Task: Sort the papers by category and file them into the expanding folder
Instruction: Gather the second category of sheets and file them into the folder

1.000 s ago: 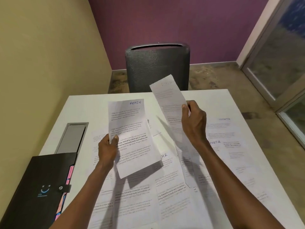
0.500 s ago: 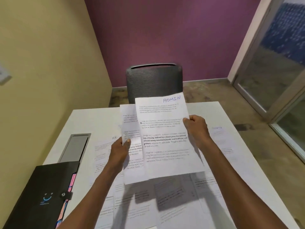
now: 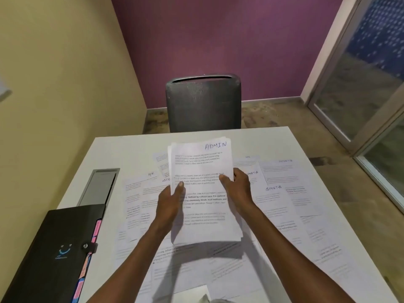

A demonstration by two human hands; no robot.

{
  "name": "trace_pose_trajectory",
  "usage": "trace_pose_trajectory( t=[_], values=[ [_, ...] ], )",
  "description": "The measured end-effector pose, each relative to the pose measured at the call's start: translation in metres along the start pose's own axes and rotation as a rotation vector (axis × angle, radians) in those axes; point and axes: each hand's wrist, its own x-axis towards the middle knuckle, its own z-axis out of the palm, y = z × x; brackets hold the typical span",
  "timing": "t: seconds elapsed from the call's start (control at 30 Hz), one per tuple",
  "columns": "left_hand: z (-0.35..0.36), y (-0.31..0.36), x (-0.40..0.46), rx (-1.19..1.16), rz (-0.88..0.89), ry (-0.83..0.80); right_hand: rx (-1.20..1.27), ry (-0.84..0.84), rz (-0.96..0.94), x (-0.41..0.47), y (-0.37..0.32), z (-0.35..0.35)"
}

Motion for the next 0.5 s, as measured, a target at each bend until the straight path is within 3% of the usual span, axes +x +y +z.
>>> trace_pose_trajectory(
  t=[0.1,0.2,0.5],
  values=[
    [-0.008,-0.011,0.002,0.117,0.209,0.032,-0.043,-0.022,-0.096,-0.006,-0.002,0.004],
    [-0.009,-0.008,-0.002,0.106,0.258,0.093,-0.047,-0.022,-0.140,-0.009,-0.001,0.006],
    [-0.010,-0.071,-0.013,0.097,0.077,0.103,-0.173,-0.193,0.001,-0.025,0.074,0.019]
  ],
)
